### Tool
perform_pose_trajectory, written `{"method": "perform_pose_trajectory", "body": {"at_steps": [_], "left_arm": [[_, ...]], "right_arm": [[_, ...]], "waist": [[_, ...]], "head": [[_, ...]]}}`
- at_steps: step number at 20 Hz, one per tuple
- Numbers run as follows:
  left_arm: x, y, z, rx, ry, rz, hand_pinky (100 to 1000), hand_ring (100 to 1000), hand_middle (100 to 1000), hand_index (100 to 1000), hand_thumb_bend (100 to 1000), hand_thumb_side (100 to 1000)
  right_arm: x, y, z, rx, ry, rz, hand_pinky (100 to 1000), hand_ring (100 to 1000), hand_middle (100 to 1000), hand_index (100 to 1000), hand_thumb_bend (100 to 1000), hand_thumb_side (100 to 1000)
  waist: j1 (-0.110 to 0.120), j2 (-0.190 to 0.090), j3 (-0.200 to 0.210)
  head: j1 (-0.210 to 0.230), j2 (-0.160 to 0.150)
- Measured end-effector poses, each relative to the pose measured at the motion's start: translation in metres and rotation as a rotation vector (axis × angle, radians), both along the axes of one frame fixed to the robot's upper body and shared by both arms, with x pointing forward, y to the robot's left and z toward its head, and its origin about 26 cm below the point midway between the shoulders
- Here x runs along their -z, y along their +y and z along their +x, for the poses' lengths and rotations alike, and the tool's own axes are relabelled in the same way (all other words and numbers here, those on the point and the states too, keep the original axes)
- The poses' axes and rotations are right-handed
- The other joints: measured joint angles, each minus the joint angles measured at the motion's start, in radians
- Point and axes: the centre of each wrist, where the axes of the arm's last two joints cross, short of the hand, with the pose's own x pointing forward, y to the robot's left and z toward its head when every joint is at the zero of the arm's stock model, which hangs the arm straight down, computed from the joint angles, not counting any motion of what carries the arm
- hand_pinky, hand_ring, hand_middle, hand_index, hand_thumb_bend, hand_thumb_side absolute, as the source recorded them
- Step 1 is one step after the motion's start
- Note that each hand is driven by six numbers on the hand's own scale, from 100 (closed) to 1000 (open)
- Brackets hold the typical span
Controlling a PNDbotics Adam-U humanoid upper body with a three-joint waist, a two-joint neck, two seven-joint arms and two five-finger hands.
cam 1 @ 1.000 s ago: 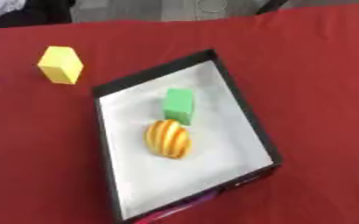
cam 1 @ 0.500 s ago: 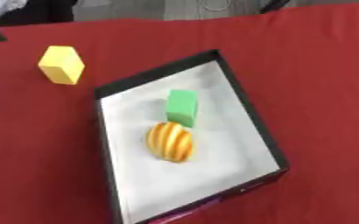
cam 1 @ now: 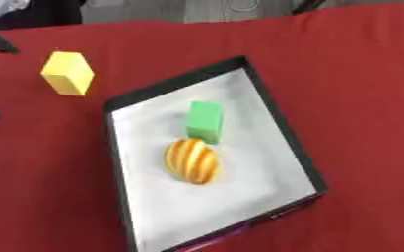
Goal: Pick up objects on the table and place them in the box.
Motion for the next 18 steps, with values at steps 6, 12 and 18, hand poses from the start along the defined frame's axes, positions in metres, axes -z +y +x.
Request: {"method": "perform_pose_trajectory", "body": {"at_steps": [6, 12, 18], "left_arm": [[0.0015, -0.0036, 0.0051, -0.003, -0.002, 0.025, 888, 891, 843, 906, 742, 100], [0.0032, -0.0057, 0.0079, 0.001, 0.014, 0.032, 882, 888, 844, 908, 720, 119], [-0.0027, -0.0103, 0.0105, 0.014, 0.0, 0.023, 875, 884, 843, 907, 674, 100]], "right_arm": [[-0.002, 0.0021, 0.0022, -0.014, -0.002, 0.001, 967, 1000, 721, 802, 100, 475], [-0.0023, 0.0027, 0.0027, -0.022, 0.002, 0.0, 968, 1000, 721, 802, 100, 473], [-0.002, 0.0038, 0.003, -0.029, 0.009, -0.001, 968, 1000, 721, 800, 100, 476]], "waist": [[0.0, 0.004, -0.009], [0.0, 0.004, -0.011], [0.0, 0.008, -0.014]], "head": [[0.002, -0.001], [0.002, -0.004], [0.007, -0.01]]}}
